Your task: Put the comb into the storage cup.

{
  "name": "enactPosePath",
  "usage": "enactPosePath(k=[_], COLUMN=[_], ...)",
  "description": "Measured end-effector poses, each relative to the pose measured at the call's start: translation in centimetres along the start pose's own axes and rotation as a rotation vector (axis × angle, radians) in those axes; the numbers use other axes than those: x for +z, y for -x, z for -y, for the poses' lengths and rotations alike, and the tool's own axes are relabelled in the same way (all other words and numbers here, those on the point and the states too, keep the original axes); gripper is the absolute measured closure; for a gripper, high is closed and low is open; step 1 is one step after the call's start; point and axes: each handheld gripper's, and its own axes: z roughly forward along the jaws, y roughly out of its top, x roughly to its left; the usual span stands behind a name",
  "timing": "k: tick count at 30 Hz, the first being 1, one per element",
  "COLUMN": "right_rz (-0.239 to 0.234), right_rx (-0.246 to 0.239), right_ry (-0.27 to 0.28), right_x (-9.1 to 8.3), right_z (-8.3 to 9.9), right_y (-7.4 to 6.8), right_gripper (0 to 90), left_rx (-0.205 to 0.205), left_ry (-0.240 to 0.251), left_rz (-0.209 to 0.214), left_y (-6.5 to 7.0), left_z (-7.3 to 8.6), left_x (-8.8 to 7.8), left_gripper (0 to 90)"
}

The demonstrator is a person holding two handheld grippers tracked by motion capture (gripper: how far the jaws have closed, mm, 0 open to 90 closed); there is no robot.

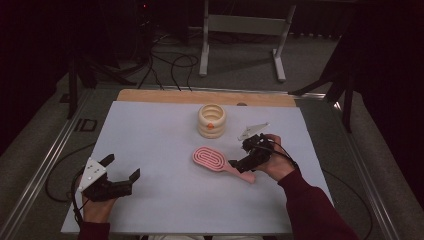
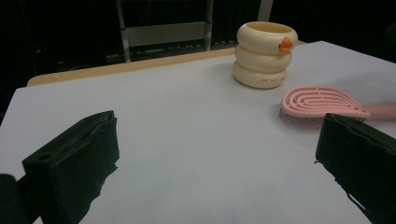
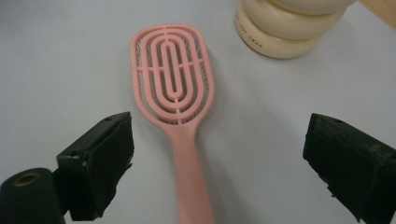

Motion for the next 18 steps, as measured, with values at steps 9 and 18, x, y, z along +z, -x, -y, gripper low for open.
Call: enactPosePath(k=[9, 18], right_rz=[-0.021, -0.049], right_rx=[-0.024, -0.048], right_ry=[-0.033, -0.097], right_x=[1.3, 3.0], right_z=[-0.5, -0.6], right_y=[-0.2, -0.6], right_gripper=[8.5, 8.5], left_rx=[-0.002, -0.002], left_ry=[0.002, -0.002], left_rz=[0.001, 0.002], left_y=[0.0, 0.0], left_z=[0.0, 0.1], left_x=[0.0, 0.1], left_gripper=[0.1, 0.1])
